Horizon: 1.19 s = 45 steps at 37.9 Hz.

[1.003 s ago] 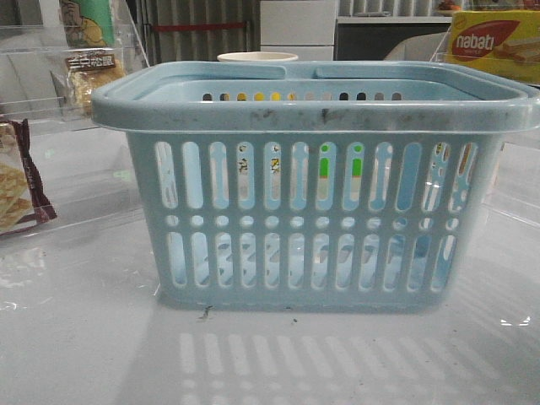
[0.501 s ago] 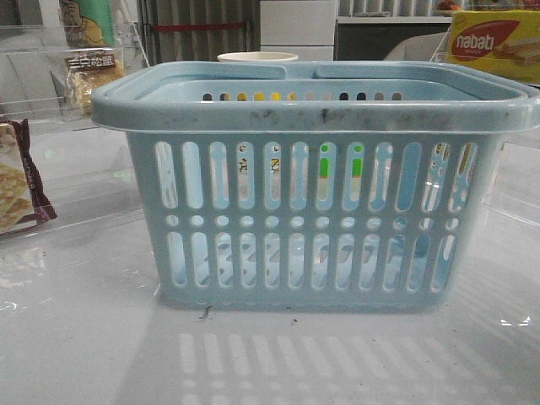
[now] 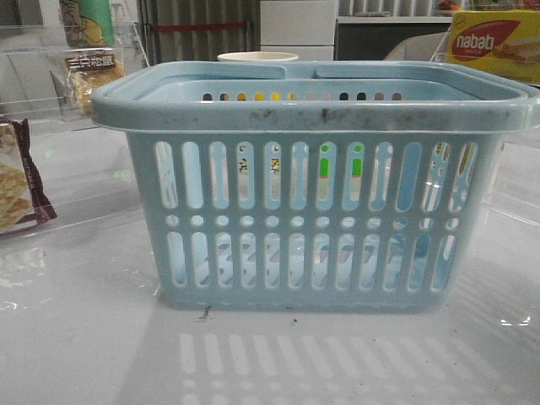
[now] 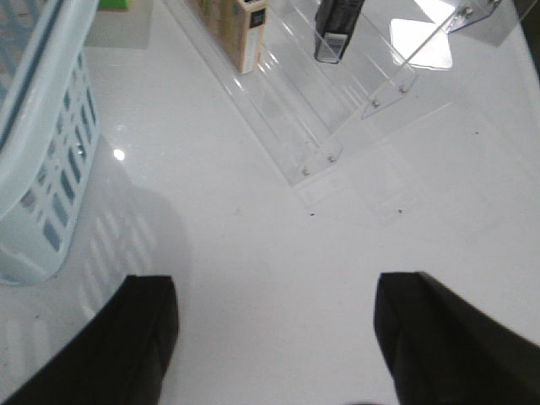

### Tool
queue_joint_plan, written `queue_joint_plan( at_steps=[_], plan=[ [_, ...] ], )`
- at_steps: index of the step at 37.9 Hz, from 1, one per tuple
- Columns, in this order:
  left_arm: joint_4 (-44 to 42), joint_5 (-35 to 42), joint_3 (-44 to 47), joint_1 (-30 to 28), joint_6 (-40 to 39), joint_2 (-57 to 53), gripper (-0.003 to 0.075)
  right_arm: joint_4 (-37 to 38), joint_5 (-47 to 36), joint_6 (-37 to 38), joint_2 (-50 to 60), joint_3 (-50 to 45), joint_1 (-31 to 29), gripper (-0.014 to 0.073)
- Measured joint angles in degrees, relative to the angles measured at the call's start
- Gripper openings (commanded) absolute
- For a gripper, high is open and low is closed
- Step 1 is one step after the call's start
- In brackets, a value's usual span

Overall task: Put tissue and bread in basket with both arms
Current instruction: 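Grasp the white-and-black tissue pack with the right gripper and lift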

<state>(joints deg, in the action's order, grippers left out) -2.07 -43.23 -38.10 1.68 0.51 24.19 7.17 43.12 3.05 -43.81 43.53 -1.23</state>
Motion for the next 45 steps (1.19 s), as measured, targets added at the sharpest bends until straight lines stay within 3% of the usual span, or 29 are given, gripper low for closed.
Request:
queue_joint_plan(
  at_steps=[8,13,18,25,39,45],
  plan=[
    [0.0,0.0,0.0,0.0,-0.1,0.0,0.0353,4.1,0.0,2.3,-13.9,10.2,-0.5,0.0591],
    [0.0,0.0,0.0,0.0,-0.1,0.0,0.0307,4.1,3.2,2.5,-24.9,20.4,-5.2,0.0591],
    [0.0,0.0,0.0,0.0,-0.1,0.0,0.0262,-0.3,8.1,-0.2,-35.3,29.8,-8.2,0.0591],
    [0.0,0.0,0.1,0.0,-0.1,0.0,0.0200,-5.5,8.7,-4.2,-47.0,38.9,-8.3,0.0591],
    [-0.1,0.0,0.1,0.0,-0.5,0.0,0.0095,-4.4,-4.0,-4.8,-59.3,41.7,-8.3,0.0591],
    [-0.1,0.0,0.1,0.0,-0.5,0.0,0.0091,-3.1,-8.1,-4.8,-60.6,41.7,-8.3,0.0591]
  ],
)
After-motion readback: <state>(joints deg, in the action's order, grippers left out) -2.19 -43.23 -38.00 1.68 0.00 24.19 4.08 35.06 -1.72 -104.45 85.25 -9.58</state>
